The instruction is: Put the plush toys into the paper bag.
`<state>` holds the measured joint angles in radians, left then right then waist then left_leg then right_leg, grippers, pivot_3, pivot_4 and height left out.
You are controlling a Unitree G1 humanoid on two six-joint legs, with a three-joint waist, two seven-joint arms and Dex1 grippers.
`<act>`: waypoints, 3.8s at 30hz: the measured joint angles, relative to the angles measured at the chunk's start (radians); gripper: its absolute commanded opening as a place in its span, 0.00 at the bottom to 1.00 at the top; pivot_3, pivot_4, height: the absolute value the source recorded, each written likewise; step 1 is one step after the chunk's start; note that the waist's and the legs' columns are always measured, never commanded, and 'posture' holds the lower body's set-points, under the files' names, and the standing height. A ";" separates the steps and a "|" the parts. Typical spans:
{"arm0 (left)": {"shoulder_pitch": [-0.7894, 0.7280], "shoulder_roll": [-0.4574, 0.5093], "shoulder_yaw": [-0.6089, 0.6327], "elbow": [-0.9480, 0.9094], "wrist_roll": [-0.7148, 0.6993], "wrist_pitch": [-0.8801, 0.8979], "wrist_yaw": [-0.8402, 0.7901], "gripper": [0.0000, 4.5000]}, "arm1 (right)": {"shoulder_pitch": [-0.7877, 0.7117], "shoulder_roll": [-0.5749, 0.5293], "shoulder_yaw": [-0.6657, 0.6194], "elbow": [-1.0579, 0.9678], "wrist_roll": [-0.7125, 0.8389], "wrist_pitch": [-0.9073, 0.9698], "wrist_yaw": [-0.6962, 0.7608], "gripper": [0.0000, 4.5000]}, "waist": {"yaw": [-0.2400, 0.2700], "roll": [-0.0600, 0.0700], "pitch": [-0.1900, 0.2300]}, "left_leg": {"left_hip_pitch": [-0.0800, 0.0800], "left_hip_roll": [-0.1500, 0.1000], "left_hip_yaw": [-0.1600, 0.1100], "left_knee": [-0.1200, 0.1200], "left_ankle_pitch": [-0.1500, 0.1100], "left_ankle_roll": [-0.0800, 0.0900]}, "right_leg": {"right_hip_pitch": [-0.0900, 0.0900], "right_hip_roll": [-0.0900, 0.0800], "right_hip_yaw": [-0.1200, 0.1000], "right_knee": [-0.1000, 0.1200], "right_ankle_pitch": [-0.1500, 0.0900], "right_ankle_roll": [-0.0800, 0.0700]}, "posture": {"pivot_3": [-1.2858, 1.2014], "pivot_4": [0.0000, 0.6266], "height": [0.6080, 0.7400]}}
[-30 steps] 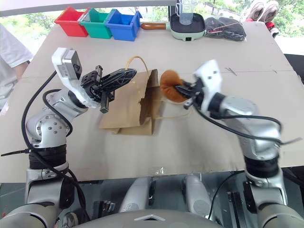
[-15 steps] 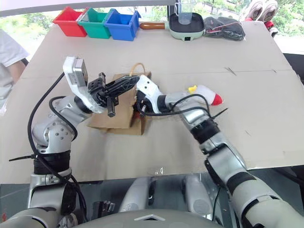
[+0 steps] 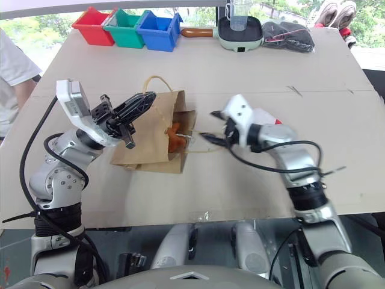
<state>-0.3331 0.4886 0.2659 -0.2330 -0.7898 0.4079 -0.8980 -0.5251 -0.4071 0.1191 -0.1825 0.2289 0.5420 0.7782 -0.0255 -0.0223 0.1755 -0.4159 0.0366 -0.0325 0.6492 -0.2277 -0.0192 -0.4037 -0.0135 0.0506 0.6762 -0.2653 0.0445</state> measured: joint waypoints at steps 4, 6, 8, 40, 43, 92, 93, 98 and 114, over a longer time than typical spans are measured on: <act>-0.011 -0.004 -0.001 -0.001 0.000 -0.001 0.008 0.00 | -0.001 -0.145 -0.045 0.061 -0.093 0.095 -0.104 0.75 | -0.004 0.000 0.000 | 0.001 0.000 0.001 0.000 0.000 0.000 | 0.000 0.001 0.002 0.000 0.000 0.000 | 0.52 0.24 1.00; -0.015 -0.005 -0.001 -0.001 0.000 -0.001 0.008 0.00 | -0.004 -0.181 -0.049 0.138 -0.114 0.126 -0.111 0.70 | -0.004 0.000 0.000 | 0.000 0.000 0.002 0.000 0.000 0.000 | 0.000 0.001 0.002 0.000 0.000 0.000 | 0.52 0.24 1.00; -0.022 -0.008 -0.002 0.000 0.000 -0.002 0.007 0.00 | -0.010 -0.190 -0.037 0.208 -0.126 0.131 -0.104 0.61 | -0.005 0.000 0.000 | 0.000 0.000 0.002 0.000 0.000 0.000 | 0.000 0.001 0.002 0.000 0.000 0.000 | 0.52 0.24 1.00; -0.074 -0.057 -0.082 -0.035 -0.078 0.061 0.032 0.00 | -0.296 0.227 0.239 0.443 -0.105 -0.098 0.043 0.00 | -0.012 0.000 0.000 | 0.000 0.000 0.000 0.000 0.000 0.000 | 0.000 0.001 0.001 0.001 0.000 0.000 | 0.52 0.24 1.00; -0.069 -0.058 -0.080 -0.038 -0.077 0.060 0.041 0.00 | -0.269 0.199 0.240 0.385 -0.068 -0.104 0.132 0.00 | -0.008 0.000 0.000 | -0.001 0.000 -0.001 0.000 0.000 0.000 | 0.000 0.001 0.000 0.000 0.000 0.000 | 0.52 0.24 1.00; -0.078 -0.031 -0.014 -0.049 -0.165 0.028 -0.027 0.00 | 0.096 0.218 -0.238 0.096 0.287 0.524 -0.162 0.80 | -0.019 -0.001 0.000 | 0.001 0.001 0.001 0.000 0.000 0.000 | 0.000 0.003 0.003 0.001 0.000 0.000 | 0.52 0.24 1.00; -0.078 -0.032 -0.017 -0.049 -0.165 0.028 -0.028 0.00 | 0.082 0.229 -0.243 0.119 0.290 0.517 -0.163 0.80 | -0.020 -0.001 0.000 | 0.001 0.002 0.001 0.000 0.000 0.000 | 0.000 0.004 0.003 0.001 0.000 0.000 | 0.52 0.24 1.00; -0.064 -0.032 -0.031 -0.049 -0.165 0.036 -0.032 0.00 | -0.008 0.299 -0.262 0.329 0.319 0.432 -0.154 0.46 | -0.014 0.000 0.001 | 0.000 0.001 0.001 0.000 0.000 0.000 | 0.000 0.003 0.003 0.000 0.000 0.000 | 0.52 0.24 1.00; -0.247 0.089 0.085 0.269 -0.107 -0.017 -0.069 0.00 | -0.191 0.272 -0.371 -0.100 0.779 0.509 -0.244 0.02 | -0.012 0.001 0.002 | -0.001 0.001 -0.001 -0.001 0.000 0.000 | 0.000 0.003 0.001 -0.001 0.000 0.000 | 0.52 0.24 1.00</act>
<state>-0.5802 0.5773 0.3506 0.0360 -0.8964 0.3911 -0.9673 -0.7166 -0.1348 -0.2521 -0.2825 1.0081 1.0511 0.5343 -0.0371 -0.0210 0.1771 -0.4168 0.0377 -0.0331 0.6484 -0.2277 -0.0191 -0.4041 -0.0107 0.0518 0.6757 -0.2654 0.0444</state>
